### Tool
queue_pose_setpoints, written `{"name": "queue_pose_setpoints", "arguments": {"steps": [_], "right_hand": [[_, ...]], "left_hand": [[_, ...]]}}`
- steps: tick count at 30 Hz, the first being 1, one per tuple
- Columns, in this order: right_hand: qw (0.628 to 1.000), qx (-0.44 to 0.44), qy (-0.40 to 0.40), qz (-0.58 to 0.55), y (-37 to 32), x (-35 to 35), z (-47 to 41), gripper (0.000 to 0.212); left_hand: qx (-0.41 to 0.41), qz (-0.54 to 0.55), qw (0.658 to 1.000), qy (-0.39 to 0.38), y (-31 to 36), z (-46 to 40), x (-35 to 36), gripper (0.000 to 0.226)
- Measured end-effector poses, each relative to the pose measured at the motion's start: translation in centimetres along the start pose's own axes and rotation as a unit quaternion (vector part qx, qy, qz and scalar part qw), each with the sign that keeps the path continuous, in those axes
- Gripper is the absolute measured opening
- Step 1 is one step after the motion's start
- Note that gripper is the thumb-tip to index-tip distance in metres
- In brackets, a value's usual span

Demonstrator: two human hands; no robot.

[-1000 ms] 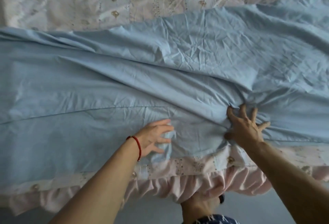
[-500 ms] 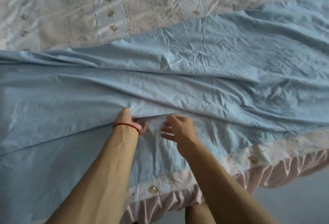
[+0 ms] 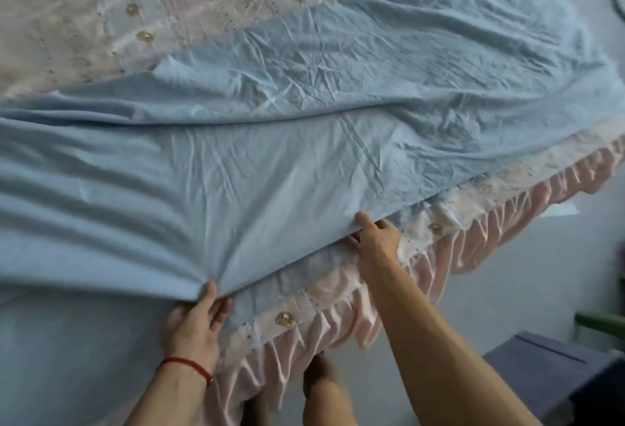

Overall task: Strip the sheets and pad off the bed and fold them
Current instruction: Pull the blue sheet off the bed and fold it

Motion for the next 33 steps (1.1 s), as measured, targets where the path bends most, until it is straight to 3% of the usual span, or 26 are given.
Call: {"name": "queue_pose_setpoints", "arguments": {"steps": [3, 8, 13, 16, 18, 22, 26, 28, 30, 32, 33], "right_hand": [[0.998, -0.026, 0.035, 0.052, 0.3, -0.9, -0.6, 0.017], [0.995, -0.006, 0.044, 0.091, 0.5, -1.4, -0.5, 0.005], [0.989, -0.017, 0.038, 0.145, 0.1, -2.3, -0.7, 0.017], [0.972, -0.066, 0.068, 0.215, 0.2, -2.9, -1.0, 0.019], [0.962, -0.091, 0.079, 0.243, 0.3, -2.8, -0.9, 0.022], [0.964, -0.086, 0.068, 0.242, 1.6, -2.4, -1.4, 0.021], [0.956, -0.085, 0.075, 0.27, 3.7, -1.2, 1.6, 0.072], [0.935, -0.13, 0.115, 0.31, 4.7, -0.7, 5.6, 0.088], [0.897, -0.269, 0.114, 0.333, 5.8, 0.9, 9.5, 0.087], [0.819, -0.404, -0.011, 0.409, 8.2, 5.0, 11.5, 0.064], [0.758, -0.44, -0.099, 0.471, 10.4, 8.0, 12.2, 0.052]], "left_hand": [[0.041, -0.054, 0.998, 0.001, -0.7, 1.0, -0.6, 0.006], [0.029, -0.088, 0.996, 0.019, -2.6, 0.9, -2.1, 0.008], [0.015, -0.129, 0.991, 0.036, -2.2, 1.0, -2.0, 0.016], [0.07, -0.272, 0.957, 0.072, -2.2, -0.6, -3.4, 0.05], [0.098, -0.356, 0.926, 0.082, -2.3, -1.2, -3.6, 0.047], [0.101, -0.405, 0.907, 0.061, -0.6, 0.2, -1.8, 0.033], [0.049, -0.388, 0.919, 0.039, -1.3, -0.2, -2.8, 0.05], [0.025, -0.38, 0.924, 0.019, -1.3, 0.2, -3.3, 0.046], [0.015, -0.389, 0.921, -0.013, -0.5, 0.8, -4.0, 0.04], [0.035, -0.405, 0.913, -0.007, 1.4, 1.0, -5.7, 0.032], [0.058, -0.422, 0.905, 0.019, 3.1, 0.7, -7.7, 0.03]]}}
Point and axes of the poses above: each hand's wrist, its own z-axis away from the middle knuckle, its own x-axis out of the palm, y = z × x, the point moved 4 cm from there along -z, towards the middle knuckle, and after that the axes turned 9 degrees about x, right-handed, at the moved point
